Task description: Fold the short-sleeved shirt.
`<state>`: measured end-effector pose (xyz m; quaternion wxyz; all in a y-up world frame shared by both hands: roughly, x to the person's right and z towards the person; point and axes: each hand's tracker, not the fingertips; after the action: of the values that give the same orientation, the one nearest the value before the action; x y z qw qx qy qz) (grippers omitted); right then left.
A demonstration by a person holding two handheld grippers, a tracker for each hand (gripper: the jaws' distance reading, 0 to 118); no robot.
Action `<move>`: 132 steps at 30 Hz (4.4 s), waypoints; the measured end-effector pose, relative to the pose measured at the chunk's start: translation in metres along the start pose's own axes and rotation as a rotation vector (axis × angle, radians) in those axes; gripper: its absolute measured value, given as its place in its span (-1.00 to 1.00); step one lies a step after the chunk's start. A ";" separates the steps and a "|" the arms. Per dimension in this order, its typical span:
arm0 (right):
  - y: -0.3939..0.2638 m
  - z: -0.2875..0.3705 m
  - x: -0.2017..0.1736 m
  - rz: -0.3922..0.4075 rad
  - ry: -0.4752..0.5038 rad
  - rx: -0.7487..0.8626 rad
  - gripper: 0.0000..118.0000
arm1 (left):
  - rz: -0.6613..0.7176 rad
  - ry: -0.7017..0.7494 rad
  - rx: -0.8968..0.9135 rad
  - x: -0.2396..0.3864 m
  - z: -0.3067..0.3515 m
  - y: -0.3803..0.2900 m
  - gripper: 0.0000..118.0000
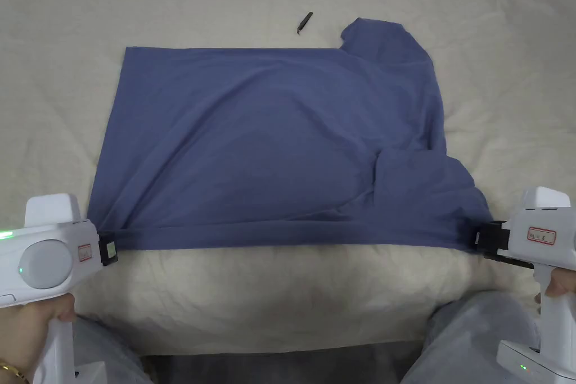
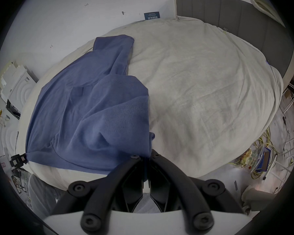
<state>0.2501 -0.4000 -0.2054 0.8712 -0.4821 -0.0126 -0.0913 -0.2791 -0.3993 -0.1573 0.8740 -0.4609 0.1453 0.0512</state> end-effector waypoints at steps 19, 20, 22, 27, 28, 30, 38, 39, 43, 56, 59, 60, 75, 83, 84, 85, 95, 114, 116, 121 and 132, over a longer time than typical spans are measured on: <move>0.038 0.096 -0.034 0.162 0.019 0.446 0.85 | 0.056 -0.076 0.432 -0.020 0.083 0.059 0.89; 0.038 0.097 -0.041 0.192 0.007 0.475 0.85 | 0.045 -0.070 0.469 -0.012 0.085 0.063 0.90; 0.038 0.097 -0.054 0.242 -0.026 0.522 0.86 | 0.014 -0.078 0.528 0.003 0.090 0.067 0.90; 0.040 0.086 -0.073 0.212 -0.012 0.544 0.86 | -0.029 -0.131 0.581 0.038 0.092 0.072 0.90; 0.040 0.084 -0.076 0.195 0.006 0.552 0.86 | -0.038 -0.135 0.590 0.044 0.091 0.071 0.90; 0.038 0.083 -0.080 0.182 0.017 0.579 0.85 | -0.050 -0.138 0.614 0.052 0.089 0.068 0.90; 0.030 0.089 -0.100 0.212 0.055 0.676 0.59 | -0.099 -0.185 0.679 0.069 0.081 0.059 0.27; 0.029 0.090 -0.102 0.218 0.060 0.685 0.34 | -0.117 -0.179 0.690 0.071 0.080 0.058 0.08; 0.031 0.095 -0.113 0.240 0.068 0.691 -0.21 | -0.128 -0.186 0.703 0.075 0.078 0.055 -0.62; 0.020 0.093 -0.118 0.224 0.055 0.676 -1.00 | -0.129 -0.207 0.684 0.075 0.081 0.053 -1.00; 0.019 0.093 -0.118 0.224 0.054 0.678 -1.00 | -0.109 -0.216 0.676 0.073 0.082 0.052 -1.00; 0.020 0.093 -0.117 0.226 0.052 0.681 -1.00 | -0.105 -0.216 0.675 0.073 0.082 0.052 -1.00; 0.022 0.095 -0.117 0.229 0.058 0.689 -1.00 | -0.105 -0.206 0.664 0.074 0.082 0.051 -1.00; 0.024 0.095 -0.119 0.231 0.064 0.687 -1.00 | -0.087 -0.206 0.663 0.072 0.083 0.053 -1.00; 0.024 0.095 -0.119 0.231 0.067 0.686 -1.00 | -0.085 -0.206 0.663 0.071 0.083 0.053 -1.00; 0.024 0.095 -0.120 0.231 0.067 0.684 -1.00 | -0.083 -0.205 0.662 0.069 0.082 0.054 -1.00; 0.025 0.094 -0.121 0.227 0.081 0.681 -1.00 | 0.002 -0.243 0.385 0.031 0.070 0.091 0.82; 0.024 0.084 -0.127 0.222 0.083 0.649 -1.00 | -0.002 -0.142 -0.152 -0.026 0.009 0.069 0.87; 0.024 0.083 -0.128 0.227 0.081 0.646 -1.00 | -0.011 -0.132 -0.180 -0.026 0.004 0.060 0.87; 0.024 0.082 -0.128 0.226 0.080 0.642 -1.00 | -0.053 -0.131 -0.229 -0.018 -0.002 0.043 0.18; 0.021 0.085 -0.116 0.202 0.068 0.624 -1.00 | -0.022 -0.163 -0.149 -0.005 0.003 0.029 -0.89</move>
<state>0.1451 -0.3004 -0.1905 0.9815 -0.1874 0.0372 -0.0123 -0.2893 -0.3803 -0.1772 0.8467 -0.5206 0.0643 0.0894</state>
